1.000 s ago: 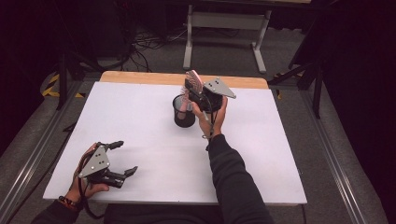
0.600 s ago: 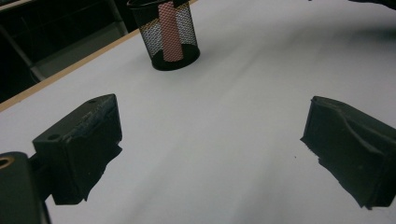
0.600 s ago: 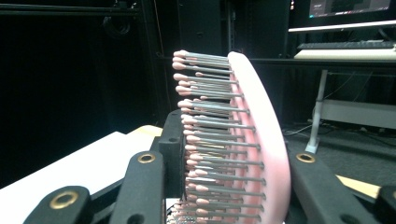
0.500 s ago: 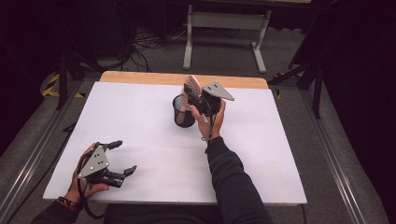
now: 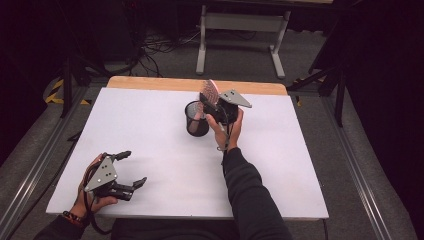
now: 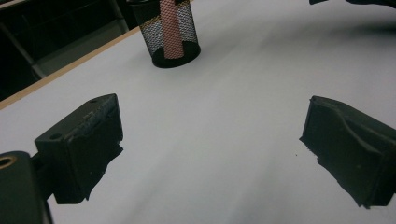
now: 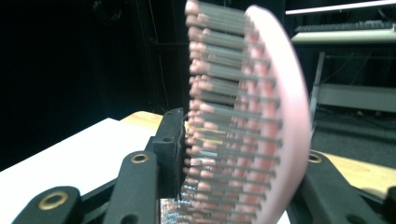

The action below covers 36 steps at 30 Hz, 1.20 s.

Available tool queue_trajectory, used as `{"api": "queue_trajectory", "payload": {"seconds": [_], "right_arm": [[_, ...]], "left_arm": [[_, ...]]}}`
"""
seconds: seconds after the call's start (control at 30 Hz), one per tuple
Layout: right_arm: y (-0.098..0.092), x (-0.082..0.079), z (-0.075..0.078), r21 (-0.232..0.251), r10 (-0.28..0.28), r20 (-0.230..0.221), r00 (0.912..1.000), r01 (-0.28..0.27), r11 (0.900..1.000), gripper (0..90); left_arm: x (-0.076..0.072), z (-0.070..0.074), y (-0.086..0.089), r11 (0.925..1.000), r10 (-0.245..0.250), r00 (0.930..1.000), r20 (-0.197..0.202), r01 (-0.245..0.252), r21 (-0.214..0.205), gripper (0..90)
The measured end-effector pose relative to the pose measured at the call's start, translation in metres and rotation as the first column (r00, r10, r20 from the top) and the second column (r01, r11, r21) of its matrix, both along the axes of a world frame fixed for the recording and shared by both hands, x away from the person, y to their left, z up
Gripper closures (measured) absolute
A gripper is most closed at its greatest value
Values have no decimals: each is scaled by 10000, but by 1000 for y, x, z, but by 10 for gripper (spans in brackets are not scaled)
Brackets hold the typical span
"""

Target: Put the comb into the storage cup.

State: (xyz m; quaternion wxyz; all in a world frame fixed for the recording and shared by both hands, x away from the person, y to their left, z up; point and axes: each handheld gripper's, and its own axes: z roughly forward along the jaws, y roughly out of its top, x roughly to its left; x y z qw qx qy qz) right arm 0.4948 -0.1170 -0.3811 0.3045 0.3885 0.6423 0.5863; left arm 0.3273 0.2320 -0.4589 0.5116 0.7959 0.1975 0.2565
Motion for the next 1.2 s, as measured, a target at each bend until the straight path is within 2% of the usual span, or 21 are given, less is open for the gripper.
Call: {"api": "queue_trajectory", "payload": {"seconds": [0.17, 0.27, 0.47, 0.83, 0.9, 0.97, 1.2], "right_arm": [[-11, 0, -7, 198, -265, -60, 9996, 266, 9995, 579], [-20, 1, -11, 545, -425, -228, 9988, 437, 9976, 572], [-31, 1, -16, 665, -528, -227, 9983, 542, 9963, 562], [-30, -3, -12, 266, -589, -63, 9982, 591, 9979, 537], [-30, -3, -11, 205, -539, -74, 9985, 541, 9983, 497], [-29, -3, -10, -59, -620, -65, 9981, 620, 9981, 496], [-33, -4, -9, -172, -448, -62, 9990, 446, 9989, 449]], "left_arm": [[0, -1, 0, 10000, 77, 10000, 23, -77, 5, 61], [1, -1, -1, 10000, 15, 10000, -24, -15, 52, 60], [1, -2, -3, 9999, -30, 10000, -47, 31, 156, 61], [1, -2, -3, 9998, -58, 10000, -32, 59, 184, 63], [1, -3, -3, 9999, -38, 10000, -54, 39, 159, 62], [1, -3, -3, 9998, -70, 9999, -87, 71, 163, 63], [1, -2, -3, 9998, -67, 9999, -89, 69, 213, 62]]}}
